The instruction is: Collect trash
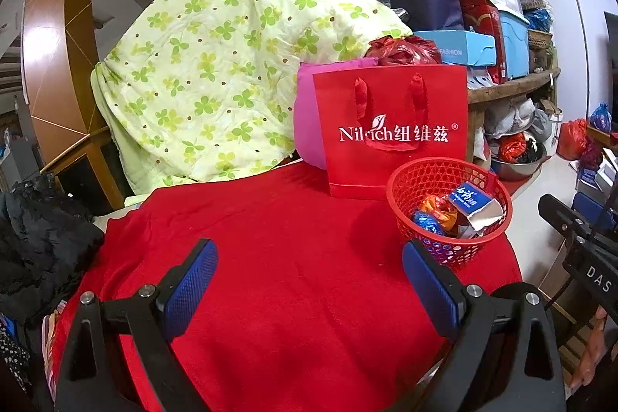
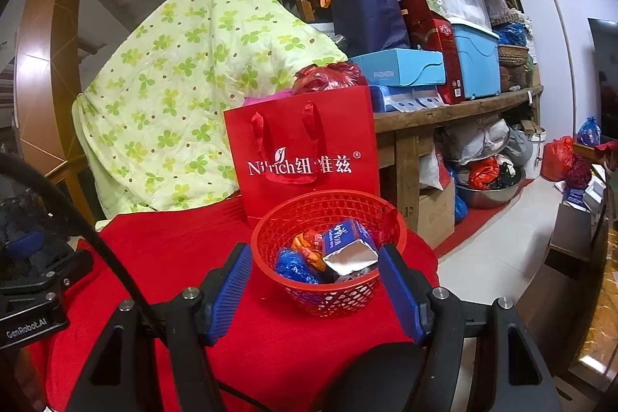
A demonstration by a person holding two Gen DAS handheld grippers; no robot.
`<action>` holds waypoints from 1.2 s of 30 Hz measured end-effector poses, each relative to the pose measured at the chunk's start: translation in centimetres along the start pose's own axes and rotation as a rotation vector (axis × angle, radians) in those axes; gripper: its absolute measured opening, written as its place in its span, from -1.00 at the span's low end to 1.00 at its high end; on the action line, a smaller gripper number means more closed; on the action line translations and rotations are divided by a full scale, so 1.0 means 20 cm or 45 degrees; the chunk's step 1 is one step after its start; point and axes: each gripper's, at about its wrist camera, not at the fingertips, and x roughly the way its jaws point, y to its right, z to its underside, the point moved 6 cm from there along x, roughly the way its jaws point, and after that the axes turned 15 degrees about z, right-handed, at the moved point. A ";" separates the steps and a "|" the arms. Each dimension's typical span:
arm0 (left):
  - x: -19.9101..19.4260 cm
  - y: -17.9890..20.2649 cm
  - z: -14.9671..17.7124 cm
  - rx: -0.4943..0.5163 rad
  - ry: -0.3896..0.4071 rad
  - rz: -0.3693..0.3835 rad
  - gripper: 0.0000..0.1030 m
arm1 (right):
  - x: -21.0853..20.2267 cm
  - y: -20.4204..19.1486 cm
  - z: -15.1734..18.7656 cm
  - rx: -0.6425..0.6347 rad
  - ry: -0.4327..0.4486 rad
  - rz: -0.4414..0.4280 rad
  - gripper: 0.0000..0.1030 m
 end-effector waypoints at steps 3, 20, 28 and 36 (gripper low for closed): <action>0.02 0.03 0.00 0.017 -0.010 0.016 0.87 | 0.02 0.02 0.01 0.004 -0.011 0.015 0.38; 0.13 0.22 -0.01 0.068 -0.085 0.128 0.87 | 0.07 0.15 0.01 -0.009 -0.036 0.101 0.38; 0.15 0.25 0.00 0.088 -0.100 0.143 0.87 | 0.07 0.15 0.00 -0.020 -0.034 0.096 0.38; 0.15 0.25 0.00 0.091 -0.098 0.153 0.87 | 0.06 0.09 -0.02 -0.071 -0.012 0.089 0.38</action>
